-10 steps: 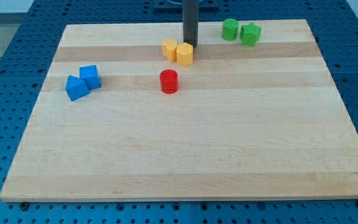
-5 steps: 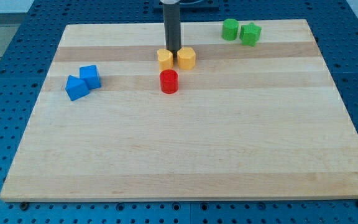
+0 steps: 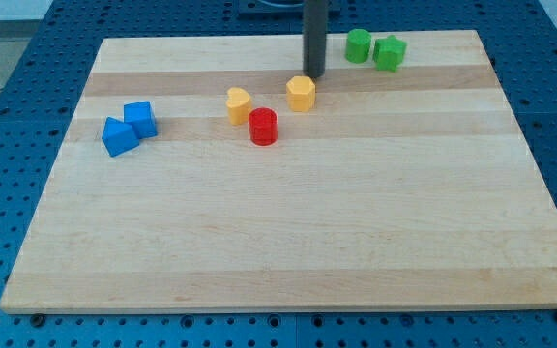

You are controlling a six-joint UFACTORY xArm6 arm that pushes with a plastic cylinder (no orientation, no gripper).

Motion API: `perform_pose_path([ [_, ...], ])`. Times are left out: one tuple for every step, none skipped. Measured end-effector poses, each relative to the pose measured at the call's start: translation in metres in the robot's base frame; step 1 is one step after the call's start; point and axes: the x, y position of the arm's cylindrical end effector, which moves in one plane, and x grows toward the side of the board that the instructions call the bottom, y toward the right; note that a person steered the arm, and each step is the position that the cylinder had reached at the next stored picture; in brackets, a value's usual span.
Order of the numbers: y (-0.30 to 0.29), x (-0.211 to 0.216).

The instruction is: Slide the yellow blocks towards the bottom

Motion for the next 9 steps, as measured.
perform_pose_path([
  [-0.009, 0.013],
  [-0.032, 0.046],
  [-0.039, 0.072],
  [-0.047, 0.105],
  [-0.053, 0.123],
  [-0.05, 0.119],
  [-0.074, 0.12],
  [-0.132, 0.145],
  [-0.14, 0.177],
])
